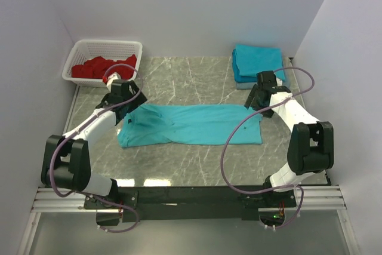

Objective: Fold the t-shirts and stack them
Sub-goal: Fold the tshirt

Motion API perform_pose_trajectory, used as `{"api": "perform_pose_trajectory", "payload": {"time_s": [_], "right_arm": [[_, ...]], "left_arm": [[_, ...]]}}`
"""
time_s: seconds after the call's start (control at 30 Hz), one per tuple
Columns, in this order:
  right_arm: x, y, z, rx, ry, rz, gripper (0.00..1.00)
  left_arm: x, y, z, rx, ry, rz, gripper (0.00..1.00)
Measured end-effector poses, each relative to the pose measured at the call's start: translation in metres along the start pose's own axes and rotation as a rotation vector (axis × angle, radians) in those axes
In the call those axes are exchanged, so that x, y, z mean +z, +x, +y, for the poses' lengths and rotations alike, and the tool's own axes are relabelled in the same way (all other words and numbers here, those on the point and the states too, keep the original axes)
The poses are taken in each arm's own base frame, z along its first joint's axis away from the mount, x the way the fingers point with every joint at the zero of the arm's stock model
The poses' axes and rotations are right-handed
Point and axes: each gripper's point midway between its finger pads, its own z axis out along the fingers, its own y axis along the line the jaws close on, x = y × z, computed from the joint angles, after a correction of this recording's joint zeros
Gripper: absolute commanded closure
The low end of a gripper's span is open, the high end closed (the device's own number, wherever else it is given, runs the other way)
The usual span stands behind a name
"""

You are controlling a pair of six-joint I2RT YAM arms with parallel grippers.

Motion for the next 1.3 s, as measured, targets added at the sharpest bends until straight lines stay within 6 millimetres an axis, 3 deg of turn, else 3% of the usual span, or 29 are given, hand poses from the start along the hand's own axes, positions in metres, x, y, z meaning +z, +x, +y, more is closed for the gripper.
{"api": "perform_pose_trajectory", "payload": {"time_s": [0.13,0.3,0.43,0.53,0.63,0.73,0.9,1.07,1.17,1.3], "right_arm": [[-0.004,0.004,0.021,-0.072,-0.060,-0.014,0.20],[-0.003,0.018,0.060,-0.194,-0.150,0.015,0.20],[0.016,0.028,0.096,-0.252,-0.208,0.069,0.19],[0.034,0.034,0.105,-0.258,-0.215,0.102,0.19],[0.046,0.046,0.101,-0.252,-0.199,0.136,0.19],[0.049,0.057,0.097,-0.239,-0.205,0.158,0.19],[0.039,0.069,0.086,-0.211,-0.226,0.137,0.19],[0.010,0.119,0.058,-0.235,-0.239,0.196,0.18],[-0.014,0.160,0.061,-0.306,-0.323,0.251,0.17],[-0.050,0.216,0.082,-0.437,-0.493,0.372,0.13]], "left_arm": [[-0.012,0.007,-0.017,-0.025,0.102,0.041,0.01],[-0.019,0.067,-0.012,-0.065,0.188,0.211,0.01],[-0.009,0.106,-0.008,-0.089,0.199,0.333,0.00],[0.007,0.102,-0.029,-0.115,0.275,0.332,0.01],[0.028,0.094,-0.054,-0.127,0.341,0.329,0.01],[0.049,0.086,-0.077,-0.118,0.388,0.329,0.01],[0.083,0.076,-0.125,-0.068,0.464,0.330,0.01],[0.109,0.074,-0.169,0.019,0.514,0.329,0.01],[0.126,0.076,-0.196,0.075,0.538,0.335,0.00],[0.155,0.071,-0.234,0.120,0.587,0.339,0.00]]}}
